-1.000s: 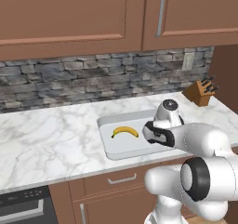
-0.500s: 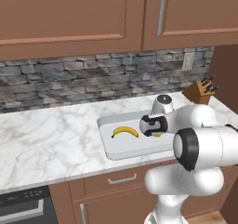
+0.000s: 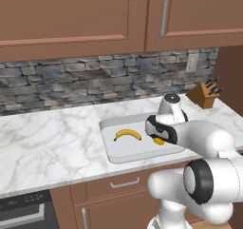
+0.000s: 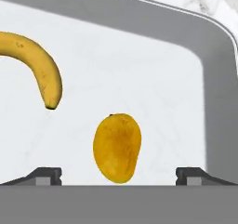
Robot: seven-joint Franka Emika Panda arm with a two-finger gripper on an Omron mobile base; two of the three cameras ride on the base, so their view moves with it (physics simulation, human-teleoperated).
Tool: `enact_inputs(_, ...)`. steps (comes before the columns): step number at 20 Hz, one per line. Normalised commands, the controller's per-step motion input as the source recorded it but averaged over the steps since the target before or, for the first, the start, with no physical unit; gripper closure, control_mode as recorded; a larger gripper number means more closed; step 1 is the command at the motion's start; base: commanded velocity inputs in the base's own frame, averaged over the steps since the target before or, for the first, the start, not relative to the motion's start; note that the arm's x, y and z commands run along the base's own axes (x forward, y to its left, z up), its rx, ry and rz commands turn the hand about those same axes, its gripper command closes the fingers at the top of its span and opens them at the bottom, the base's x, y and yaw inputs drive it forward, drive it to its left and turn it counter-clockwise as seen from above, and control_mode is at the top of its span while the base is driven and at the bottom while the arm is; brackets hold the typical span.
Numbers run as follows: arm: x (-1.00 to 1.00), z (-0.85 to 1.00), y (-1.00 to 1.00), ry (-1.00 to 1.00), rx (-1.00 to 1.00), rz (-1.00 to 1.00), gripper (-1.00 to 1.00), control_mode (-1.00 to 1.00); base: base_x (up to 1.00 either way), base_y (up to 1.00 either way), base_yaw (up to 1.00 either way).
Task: Pick the banana and mango from the fridge and place them inside the tupperware on the counter.
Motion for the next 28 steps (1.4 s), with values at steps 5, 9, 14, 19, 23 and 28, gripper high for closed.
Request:
enact_inputs(5,-1.0,0.53,-0.14,-0.09,0.0,0.0,-1.0,-1.0,0.0,0.0,0.0)
enact_inputs(9,-1.0,0.59,-0.26,-0.17,0.0,0.0,-1.0,-1.0,0.0,0.0,0.0)
enact_inputs(14,-1.0,0.62,-0.11,-0.26,0.0,0.0,-1.0,-1.0,0.0,0.0,0.0)
enact_inputs(19,-0.86,0.8,-0.01,-0.2,0.0,0.0,-1.0,-1.0,0.0,0.0,0.0)
enact_inputs(23,-0.69,0.69,0.0,-0.17,0.0,0.0,-1.0,-1.0,0.0,0.0,0.0)
enact_inputs(28,-0.21,0.24,0.05,-0.06,-0.02,0.0,-1.0,-1.0,0.0,0.0,0.0)
